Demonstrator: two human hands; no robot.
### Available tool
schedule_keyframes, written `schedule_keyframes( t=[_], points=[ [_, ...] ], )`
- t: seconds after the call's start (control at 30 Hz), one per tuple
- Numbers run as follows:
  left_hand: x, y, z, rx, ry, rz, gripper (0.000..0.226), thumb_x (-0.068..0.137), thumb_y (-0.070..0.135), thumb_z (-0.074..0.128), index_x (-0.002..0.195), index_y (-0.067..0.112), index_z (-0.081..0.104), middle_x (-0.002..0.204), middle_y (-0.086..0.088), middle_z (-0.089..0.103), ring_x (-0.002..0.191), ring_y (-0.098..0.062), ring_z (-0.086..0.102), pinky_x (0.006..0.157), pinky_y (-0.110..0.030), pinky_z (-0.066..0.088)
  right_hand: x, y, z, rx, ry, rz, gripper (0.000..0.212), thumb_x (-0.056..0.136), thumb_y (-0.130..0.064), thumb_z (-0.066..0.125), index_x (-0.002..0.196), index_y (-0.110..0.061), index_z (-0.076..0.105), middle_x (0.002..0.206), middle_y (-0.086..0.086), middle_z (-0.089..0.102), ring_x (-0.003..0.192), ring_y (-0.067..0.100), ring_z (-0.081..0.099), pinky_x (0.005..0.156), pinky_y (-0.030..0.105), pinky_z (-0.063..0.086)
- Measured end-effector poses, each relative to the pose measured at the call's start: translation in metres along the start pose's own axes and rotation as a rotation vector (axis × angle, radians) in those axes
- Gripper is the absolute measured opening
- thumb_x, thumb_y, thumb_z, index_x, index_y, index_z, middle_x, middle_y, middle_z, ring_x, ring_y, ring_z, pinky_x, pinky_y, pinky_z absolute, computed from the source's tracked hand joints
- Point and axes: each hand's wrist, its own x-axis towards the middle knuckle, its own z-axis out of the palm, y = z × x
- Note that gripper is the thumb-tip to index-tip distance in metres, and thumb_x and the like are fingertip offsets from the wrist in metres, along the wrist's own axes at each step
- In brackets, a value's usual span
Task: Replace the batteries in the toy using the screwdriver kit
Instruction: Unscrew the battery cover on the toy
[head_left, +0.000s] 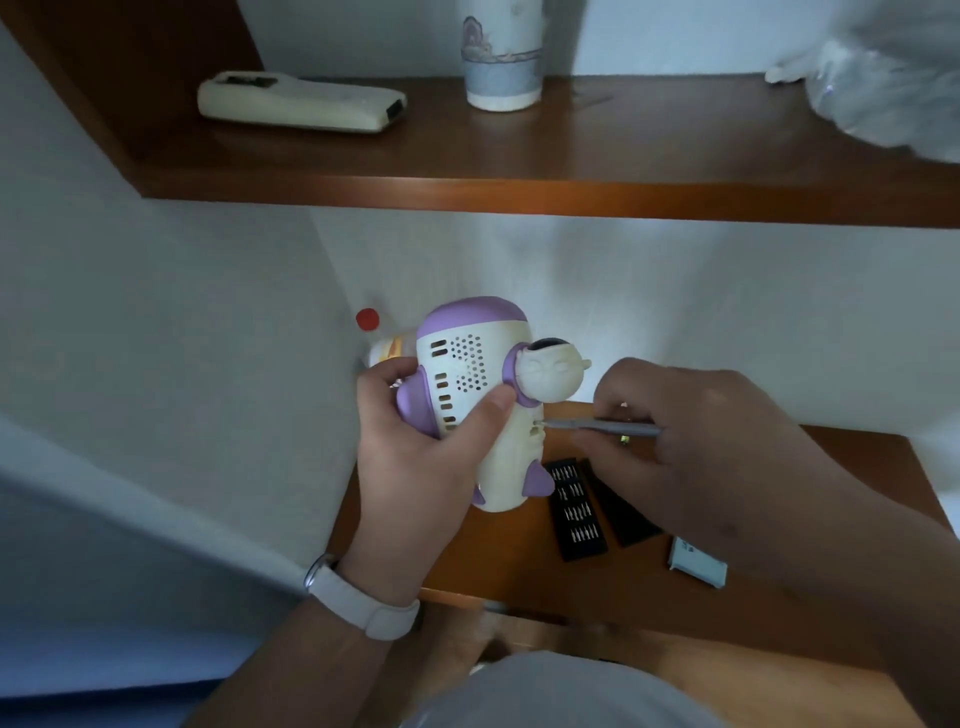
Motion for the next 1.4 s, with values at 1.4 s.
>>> schedule_keyframes(
  t=[1.4],
  points=[
    [-0.024,-0.009,0.133,0.028,0.008,-0.072,0.07,0.058,0.058,0.083,0.113,0.031,0.048,0.1,0.017,0.071,0.088,-0.009,0.075,0.061,-0.025,0.06,-0.028,0.136,-0.051,0.099,-0.146,0.07,0.041,0.085,-0.058,0.035,0.079,-0.022,0.053,0.05,-0.006,0.042,0.053,0.006,0.051,0.058,0.012,0.04]
  ],
)
